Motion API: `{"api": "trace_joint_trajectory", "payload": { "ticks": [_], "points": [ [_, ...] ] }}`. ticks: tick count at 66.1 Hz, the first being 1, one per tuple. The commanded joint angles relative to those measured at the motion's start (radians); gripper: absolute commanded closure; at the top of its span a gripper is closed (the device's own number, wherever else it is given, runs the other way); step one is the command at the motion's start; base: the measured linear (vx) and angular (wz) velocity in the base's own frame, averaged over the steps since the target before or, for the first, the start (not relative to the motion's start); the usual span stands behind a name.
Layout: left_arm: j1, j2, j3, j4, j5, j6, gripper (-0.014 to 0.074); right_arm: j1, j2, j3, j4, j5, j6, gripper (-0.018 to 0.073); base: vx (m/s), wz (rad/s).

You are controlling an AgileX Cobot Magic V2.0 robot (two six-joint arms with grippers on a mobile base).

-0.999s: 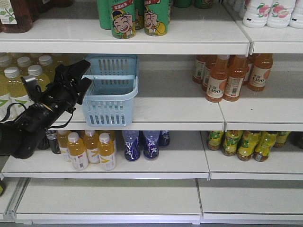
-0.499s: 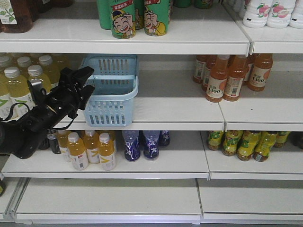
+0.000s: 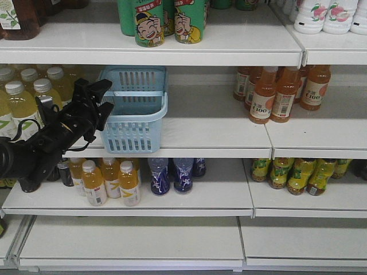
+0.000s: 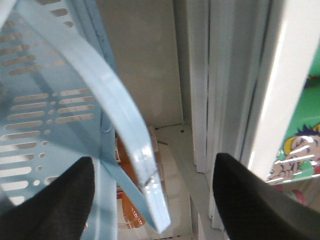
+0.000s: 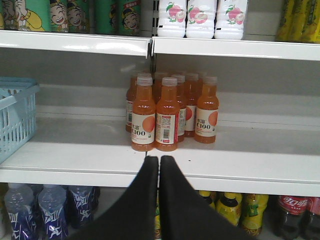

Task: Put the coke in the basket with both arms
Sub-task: 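Reach the left gripper to the light-blue basket's handle, then grasp the basket handle with the left gripper and lift it off the shelf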

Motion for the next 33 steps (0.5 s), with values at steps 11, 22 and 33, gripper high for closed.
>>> {"api": "trace_joint_trajectory", "payload": {
  "ticks": [11,22,33],
  "points": [
    [-0.004,-0.009,-0.115,-0.013,-0.056,-0.039,0.0107,-0.006,-0.019,0.010,-0.008,-0.070,-0.003,0.0564,0.00,0.00],
    [-0.004,0.014,-0.180,-0.004,-0.014,-0.039,0.0107,-0.006,-0.019,0.010,-0.008,-0.070,-0.003,0.0564,0.00,0.00],
    [-0.004,0.041,-0.211,-0.006,0.000,-0.064,0.0125,-0.006,-0.019,0.010,-0.008,-0.070,-0.003,0.0564,0.00,0.00]
  ]
}}
